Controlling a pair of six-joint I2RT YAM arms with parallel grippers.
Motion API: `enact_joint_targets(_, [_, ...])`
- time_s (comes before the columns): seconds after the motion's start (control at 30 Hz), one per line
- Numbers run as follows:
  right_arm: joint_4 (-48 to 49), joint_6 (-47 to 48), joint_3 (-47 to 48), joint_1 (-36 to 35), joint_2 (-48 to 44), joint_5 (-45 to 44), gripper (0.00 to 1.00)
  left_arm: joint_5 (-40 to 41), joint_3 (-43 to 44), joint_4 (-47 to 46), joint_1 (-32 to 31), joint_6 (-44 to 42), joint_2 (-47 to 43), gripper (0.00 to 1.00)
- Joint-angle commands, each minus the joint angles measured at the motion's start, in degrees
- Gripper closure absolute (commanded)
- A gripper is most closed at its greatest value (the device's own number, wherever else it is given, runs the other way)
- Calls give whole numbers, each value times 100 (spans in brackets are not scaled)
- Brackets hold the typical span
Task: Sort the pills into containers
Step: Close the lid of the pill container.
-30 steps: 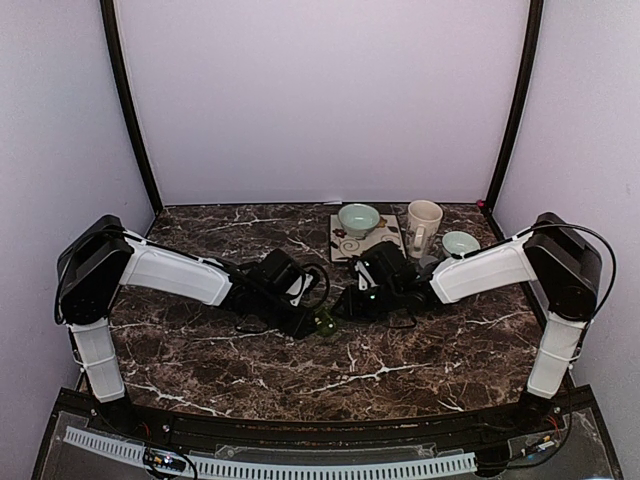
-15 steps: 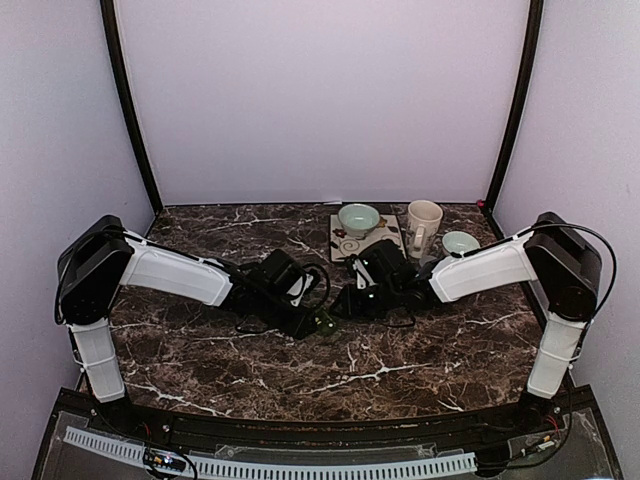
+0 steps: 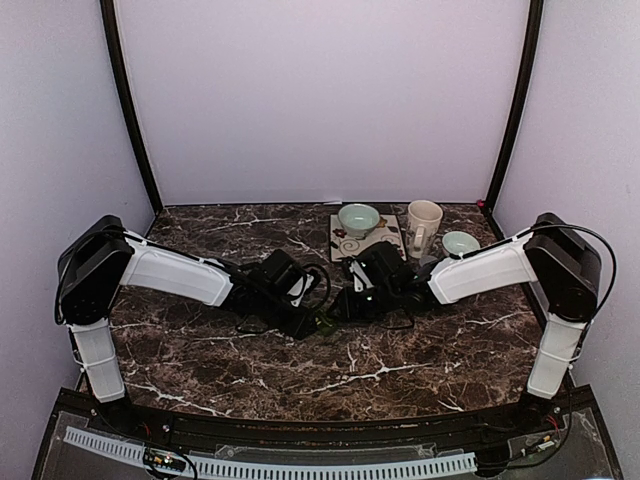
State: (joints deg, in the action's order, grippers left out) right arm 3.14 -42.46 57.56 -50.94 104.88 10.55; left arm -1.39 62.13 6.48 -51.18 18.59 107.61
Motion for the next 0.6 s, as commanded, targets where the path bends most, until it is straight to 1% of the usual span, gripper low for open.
enact_joint_targets(0.0, [98,62,174,-68,10,62,70,129,41,350,-6,-74,93,47])
enact_joint_targets(0.57, [16,88,230,-139,240,145,70,172,28,376,-6,-91,77,47])
